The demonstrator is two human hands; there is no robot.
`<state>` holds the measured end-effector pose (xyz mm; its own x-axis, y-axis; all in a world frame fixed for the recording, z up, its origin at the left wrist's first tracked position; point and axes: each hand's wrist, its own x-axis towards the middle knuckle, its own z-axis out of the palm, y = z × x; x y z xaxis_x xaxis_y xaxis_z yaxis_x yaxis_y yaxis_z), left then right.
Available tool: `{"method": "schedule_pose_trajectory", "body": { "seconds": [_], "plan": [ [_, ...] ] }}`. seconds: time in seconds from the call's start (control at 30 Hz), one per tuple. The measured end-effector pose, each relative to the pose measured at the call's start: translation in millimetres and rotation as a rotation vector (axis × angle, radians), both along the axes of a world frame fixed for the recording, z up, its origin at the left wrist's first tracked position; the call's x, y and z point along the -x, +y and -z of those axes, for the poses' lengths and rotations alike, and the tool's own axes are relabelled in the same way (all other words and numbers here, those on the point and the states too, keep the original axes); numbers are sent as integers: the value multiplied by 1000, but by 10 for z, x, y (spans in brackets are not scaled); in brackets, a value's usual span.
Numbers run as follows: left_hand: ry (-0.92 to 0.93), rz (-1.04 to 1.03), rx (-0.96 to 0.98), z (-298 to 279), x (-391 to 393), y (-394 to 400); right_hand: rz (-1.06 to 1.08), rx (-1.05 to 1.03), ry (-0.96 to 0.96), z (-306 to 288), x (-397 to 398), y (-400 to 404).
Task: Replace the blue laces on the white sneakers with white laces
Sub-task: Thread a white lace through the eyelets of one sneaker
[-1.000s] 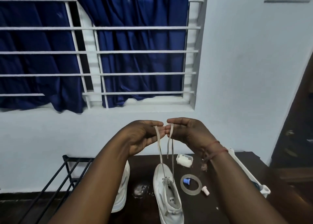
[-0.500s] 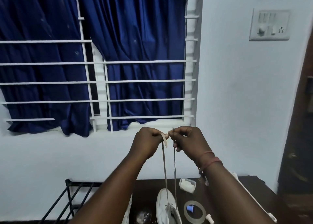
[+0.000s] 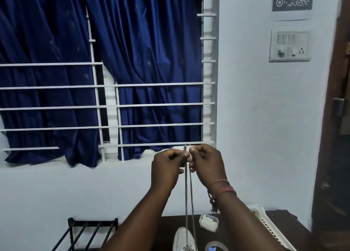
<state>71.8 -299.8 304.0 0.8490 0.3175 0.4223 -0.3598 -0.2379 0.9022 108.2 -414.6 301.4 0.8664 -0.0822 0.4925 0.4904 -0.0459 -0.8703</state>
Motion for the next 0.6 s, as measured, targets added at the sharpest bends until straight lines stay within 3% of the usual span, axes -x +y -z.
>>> {"method": "schedule_pose_trajectory", "body": {
  "seconds": [0.13,0.33,0.47,0.6],
  "plan": [
    [-29,16,91,-37,-39,-50,129,52,-81,-36,-17,78],
    [14,58,119,-87,-143,-63,38,-36,14,-62,-93,93],
    [1,-60,-1,-137,-241,-38,27,31,19,-86,-96,69],
    [-35,-70,52,-307,-328,22,24,72,-11,-242,-137,79]
  ]
}}
